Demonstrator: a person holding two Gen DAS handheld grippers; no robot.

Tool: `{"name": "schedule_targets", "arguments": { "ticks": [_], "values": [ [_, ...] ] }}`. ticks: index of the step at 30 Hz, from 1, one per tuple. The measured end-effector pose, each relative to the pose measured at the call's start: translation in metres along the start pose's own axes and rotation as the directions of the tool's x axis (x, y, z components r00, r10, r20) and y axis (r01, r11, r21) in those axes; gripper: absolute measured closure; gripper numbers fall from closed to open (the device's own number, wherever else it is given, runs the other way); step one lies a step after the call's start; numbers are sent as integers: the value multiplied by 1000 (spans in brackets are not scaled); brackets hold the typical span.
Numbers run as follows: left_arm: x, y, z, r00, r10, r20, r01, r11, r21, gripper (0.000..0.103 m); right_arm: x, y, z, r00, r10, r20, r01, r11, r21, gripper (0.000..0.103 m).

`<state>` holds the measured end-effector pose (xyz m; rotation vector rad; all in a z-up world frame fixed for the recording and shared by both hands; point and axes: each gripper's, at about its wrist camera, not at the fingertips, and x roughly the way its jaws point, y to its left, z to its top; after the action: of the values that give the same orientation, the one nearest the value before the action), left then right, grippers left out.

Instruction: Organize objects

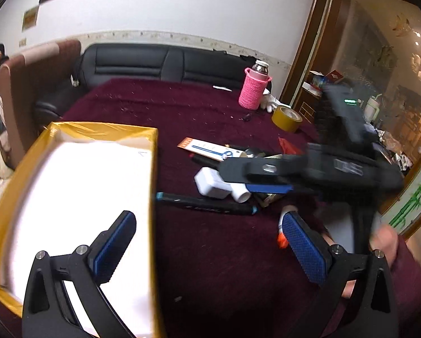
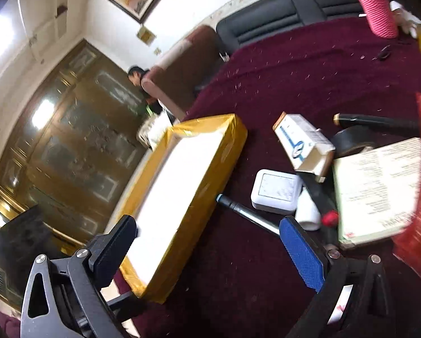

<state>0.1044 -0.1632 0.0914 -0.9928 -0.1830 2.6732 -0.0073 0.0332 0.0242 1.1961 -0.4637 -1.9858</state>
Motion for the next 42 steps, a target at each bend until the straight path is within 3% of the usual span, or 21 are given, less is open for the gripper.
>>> {"name": "schedule_targets", "arguments": {
  "ticks": [3,6,9,13,17,21,25,30,32,34,35,37,40,42],
  "values": [
    [-14,10,-5,1000,24,18,-24,1000,-2,0,23,-19,5,999,22,-43,-18,997,75,0],
    [-29,23,-11,999,34,32,-34,999,-29,0,38,-44,8,999,-14,-47,23,981,195,0],
    [-43,38,-15,998,40,52,-36,997,-73,0,42,-43,2,997,-43,-67,56,975,214,0],
    [-60,47,-21,996,38,76,-29,993,-111,0,42,-31,-17,991,18,-129,12,973,229,0],
    [-74,38,-25,995,47,87,-39,995,-92,0,41,-26,-31,984,70,-166,-27,968,249,12],
    [-76,13,-20,996,48,69,-46,998,-33,0,11,-27,-48,998,35,-59,-18,963,268,13],
    [-44,-17,-12,998,55,11,-55,998,36,0,-46,-25,-67,993,-91,74,71,969,237,14],
    [26,-40,-11,987,125,-99,-113,987,114,3,-97,-36,-88,958,-241,157,198,949,247,13],
    [58,-41,-12,975,163,-152,-142,980,136,11,-104,-45,-91,946,-282,157,236,936,262,13],
    [85,-39,-12,960,172,-219,-145,980,134,32,-107,-54,-89,944,-296,143,249,929,275,13],
    [96,-36,-12,954,169,-249,-142,982,122,36,-103,-59,-85,946,-297,132,252,927,279,13],
    [110,-31,-10,943,205,-263,-179,977,119,47,-90,-60,-76,946,-304,109,264,922,284,13],
    [122,-32,-9,934,246,-260,-210,965,159,47,-75,-64,-69,933,-350,85,314,907,280,13],
    [131,-37,-13,926,273,-259,-227,954,194,47,-62,-64,-63,908,-414,58,386,884,264,13]
  ]
}}
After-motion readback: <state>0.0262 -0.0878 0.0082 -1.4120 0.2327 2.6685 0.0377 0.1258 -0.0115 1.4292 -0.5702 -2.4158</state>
